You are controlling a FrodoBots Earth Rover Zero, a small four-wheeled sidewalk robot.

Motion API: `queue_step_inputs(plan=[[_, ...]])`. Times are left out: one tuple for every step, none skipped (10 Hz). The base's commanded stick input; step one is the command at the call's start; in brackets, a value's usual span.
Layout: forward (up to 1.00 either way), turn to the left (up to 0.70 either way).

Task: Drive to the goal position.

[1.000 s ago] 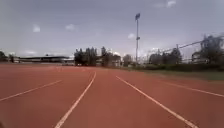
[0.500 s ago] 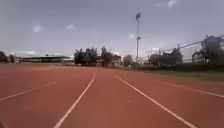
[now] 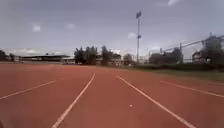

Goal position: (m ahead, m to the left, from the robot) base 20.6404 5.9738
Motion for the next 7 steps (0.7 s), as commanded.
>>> queue_step_inputs(plan=[[0.45,0.0],[0.45,0.0],[0.45,0.0],[0.45,0.0],[0.45,0.0],[0.45,0.0],[0.45,0.0]])
